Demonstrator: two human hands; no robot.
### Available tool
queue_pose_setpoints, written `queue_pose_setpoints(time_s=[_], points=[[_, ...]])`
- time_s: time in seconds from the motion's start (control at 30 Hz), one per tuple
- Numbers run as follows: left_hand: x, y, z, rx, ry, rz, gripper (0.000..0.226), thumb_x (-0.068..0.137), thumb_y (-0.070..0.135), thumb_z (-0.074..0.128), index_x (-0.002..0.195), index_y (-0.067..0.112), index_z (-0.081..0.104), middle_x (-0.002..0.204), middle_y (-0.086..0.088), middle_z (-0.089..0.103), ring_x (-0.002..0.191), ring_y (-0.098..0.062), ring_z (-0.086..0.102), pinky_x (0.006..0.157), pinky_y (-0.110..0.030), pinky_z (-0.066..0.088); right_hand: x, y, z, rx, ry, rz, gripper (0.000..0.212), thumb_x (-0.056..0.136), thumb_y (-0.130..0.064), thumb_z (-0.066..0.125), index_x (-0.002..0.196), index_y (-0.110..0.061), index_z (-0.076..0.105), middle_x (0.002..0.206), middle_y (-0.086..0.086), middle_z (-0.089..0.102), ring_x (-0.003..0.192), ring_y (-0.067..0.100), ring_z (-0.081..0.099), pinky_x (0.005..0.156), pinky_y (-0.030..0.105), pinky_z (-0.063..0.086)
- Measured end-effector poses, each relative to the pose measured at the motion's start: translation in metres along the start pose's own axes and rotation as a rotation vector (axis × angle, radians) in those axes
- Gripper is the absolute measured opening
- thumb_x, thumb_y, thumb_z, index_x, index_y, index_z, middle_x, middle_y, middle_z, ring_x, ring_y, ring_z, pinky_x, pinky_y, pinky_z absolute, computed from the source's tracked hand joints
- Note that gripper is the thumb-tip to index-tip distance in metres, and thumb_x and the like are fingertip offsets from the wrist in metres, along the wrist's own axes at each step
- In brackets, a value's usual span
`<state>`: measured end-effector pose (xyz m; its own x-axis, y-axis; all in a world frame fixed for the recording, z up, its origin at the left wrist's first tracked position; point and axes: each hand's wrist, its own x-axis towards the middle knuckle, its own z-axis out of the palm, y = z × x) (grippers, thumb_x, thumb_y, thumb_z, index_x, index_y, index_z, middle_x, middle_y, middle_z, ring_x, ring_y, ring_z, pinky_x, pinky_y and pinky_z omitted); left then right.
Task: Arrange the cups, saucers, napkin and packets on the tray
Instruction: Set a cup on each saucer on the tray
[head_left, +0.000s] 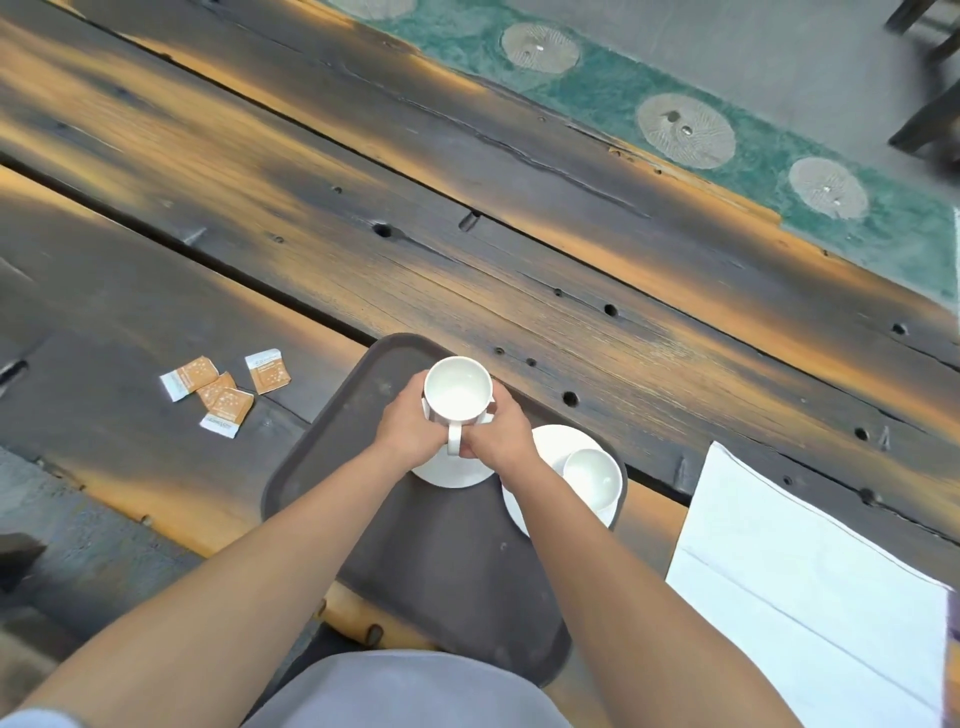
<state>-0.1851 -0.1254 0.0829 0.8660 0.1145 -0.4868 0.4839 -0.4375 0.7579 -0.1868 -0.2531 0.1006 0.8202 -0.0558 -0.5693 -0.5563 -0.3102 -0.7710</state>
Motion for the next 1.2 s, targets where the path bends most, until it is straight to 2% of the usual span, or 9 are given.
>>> queue_pose_setpoints(time_s=[0.1,0.17,0.3,0.37,0.5,0.63,0.77,0.97,1.2], points=[[-0.004,0.001,0.0,0.024,-0.014,0.003,0.08,0.07,0.026,0.085,0.14,0.032,0.046,0.134,0.0,0.059,0.12,-0.025,0.055,0.092,-0.038,0.05,-0.003,0.003,-0.001,0.002,0.005,0.008,0.074,0.058,-0.012,0.077,0.115,-0.05,0.049,0.119,-0.006,0.058,0.109,0.023,0.061,0.081,0.044,0.061],[-0.006,0.0,0.002,0.035,-0.017,-0.007,0.081,0.07,0.024,0.084,0.141,0.031,0.045,0.135,-0.001,0.059,0.121,-0.026,0.054,0.096,-0.042,0.052,-0.003,0.006,-0.001,-0.013,0.005,0.023,0.075,0.061,-0.011,0.077,0.124,-0.043,0.051,0.118,-0.005,0.06,0.109,0.023,0.06,0.082,0.044,0.061],[-0.008,-0.004,0.006,0.005,-0.023,-0.032,0.08,0.072,0.022,0.083,0.14,0.033,0.044,0.136,0.0,0.057,0.121,-0.023,0.052,0.092,-0.035,0.044,0.0,0.012,0.0,-0.051,-0.011,0.048,0.081,0.063,-0.009,0.075,0.134,-0.038,0.048,0.118,-0.002,0.06,0.109,0.024,0.061,0.081,0.045,0.061],[-0.008,-0.007,0.008,-0.004,-0.039,-0.048,0.079,0.071,0.022,0.082,0.14,0.033,0.044,0.135,0.001,0.057,0.12,-0.023,0.053,0.093,-0.035,0.045,0.002,0.015,0.0,-0.07,-0.023,0.072,0.081,0.063,-0.006,0.073,0.135,-0.035,0.048,0.117,-0.001,0.06,0.108,0.027,0.061,0.081,0.046,0.06],[-0.005,-0.01,0.012,0.007,-0.075,-0.115,0.08,0.076,0.015,0.075,0.145,0.029,0.04,0.14,-0.002,0.055,0.125,-0.027,0.051,0.103,-0.046,0.048,0.009,0.021,0.0,-0.098,-0.045,0.108,0.076,0.067,-0.001,0.069,0.133,-0.032,0.049,0.106,-0.001,0.06,0.103,0.031,0.064,0.078,0.048,0.061],[0.002,-0.012,0.015,0.031,-0.104,-0.162,0.077,0.079,0.009,0.069,0.147,0.027,0.037,0.14,-0.005,0.054,0.126,-0.03,0.051,0.102,-0.049,0.049,0.018,0.025,0.001,-0.123,-0.066,0.143,0.073,0.069,-0.006,0.072,0.134,-0.029,0.049,0.111,0.004,0.061,0.102,0.033,0.067,0.083,0.047,0.06],[0.01,-0.013,0.018,0.067,-0.124,-0.187,0.072,0.079,0.009,0.067,0.143,0.026,0.04,0.136,-0.007,0.056,0.121,-0.033,0.053,0.099,-0.048,0.051,0.026,0.025,0.0,-0.097,-0.089,0.19,0.057,0.073,-0.009,0.07,0.123,-0.03,0.052,0.109,0.007,0.064,0.089,0.03,0.072,0.075,0.044,0.062],[0.019,-0.014,0.026,0.068,-0.087,-0.205,0.073,0.083,0.01,0.067,0.147,0.026,0.035,0.14,-0.006,0.053,0.127,-0.031,0.049,0.105,-0.044,0.045,0.038,0.024,-0.002,-0.127,-0.102,0.204,0.066,0.072,-0.016,0.075,0.131,-0.031,0.05,0.115,0.005,0.062,0.103,0.029,0.067,0.08,0.045,0.061],[0.018,-0.017,0.039,0.026,-0.036,-0.168,0.082,0.074,0.016,0.081,0.142,0.023,0.035,0.135,-0.004,0.054,0.115,-0.023,0.05,0.092,-0.035,0.045,0.044,0.03,-0.006,-0.167,-0.092,0.164,0.071,0.072,-0.023,0.078,0.134,-0.036,0.047,0.123,-0.002,0.061,0.113,0.025,0.06,0.092,0.046,0.056]])
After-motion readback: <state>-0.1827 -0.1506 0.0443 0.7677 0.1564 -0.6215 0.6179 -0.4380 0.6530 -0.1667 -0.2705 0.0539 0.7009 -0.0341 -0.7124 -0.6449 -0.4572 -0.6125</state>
